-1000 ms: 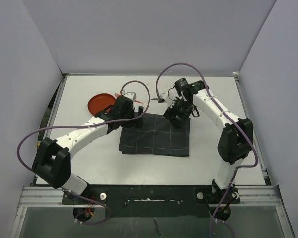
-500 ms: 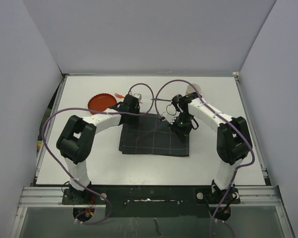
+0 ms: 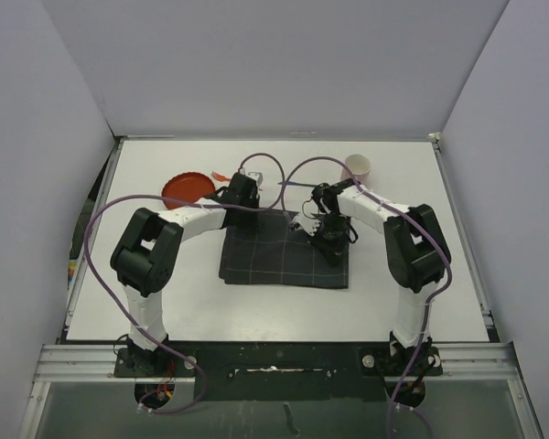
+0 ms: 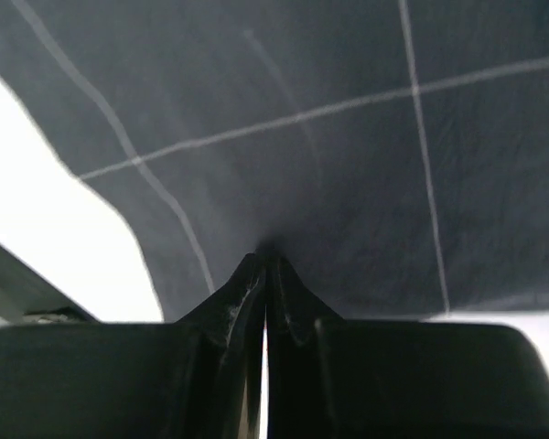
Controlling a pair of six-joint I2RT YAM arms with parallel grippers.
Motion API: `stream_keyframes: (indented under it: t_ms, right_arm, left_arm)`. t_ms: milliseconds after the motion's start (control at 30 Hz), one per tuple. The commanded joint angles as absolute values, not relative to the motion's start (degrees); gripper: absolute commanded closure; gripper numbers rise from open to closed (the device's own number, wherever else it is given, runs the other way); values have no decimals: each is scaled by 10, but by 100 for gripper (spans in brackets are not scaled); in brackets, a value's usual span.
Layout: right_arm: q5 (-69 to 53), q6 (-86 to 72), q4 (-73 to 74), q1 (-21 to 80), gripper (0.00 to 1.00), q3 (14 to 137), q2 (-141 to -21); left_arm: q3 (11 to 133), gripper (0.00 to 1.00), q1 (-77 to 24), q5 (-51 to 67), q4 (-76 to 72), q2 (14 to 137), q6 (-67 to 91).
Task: Set the dinner table for one person
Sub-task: Flatten out the napkin at the center of the board.
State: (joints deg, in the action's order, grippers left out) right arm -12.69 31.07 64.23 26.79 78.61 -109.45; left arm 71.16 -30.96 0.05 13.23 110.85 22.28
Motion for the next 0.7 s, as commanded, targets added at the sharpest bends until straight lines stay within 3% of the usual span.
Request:
stream_keyframes:
  t_ms: [0, 667]
  right_arm:
    - [-139, 327, 587, 269, 100, 791, -1127]
    - [-82, 361, 574, 271, 100, 647, -1055]
  left_arm:
    - [751, 100, -294, 6, 105, 1126, 220]
    - [764, 100, -248, 22, 115, 1130, 191]
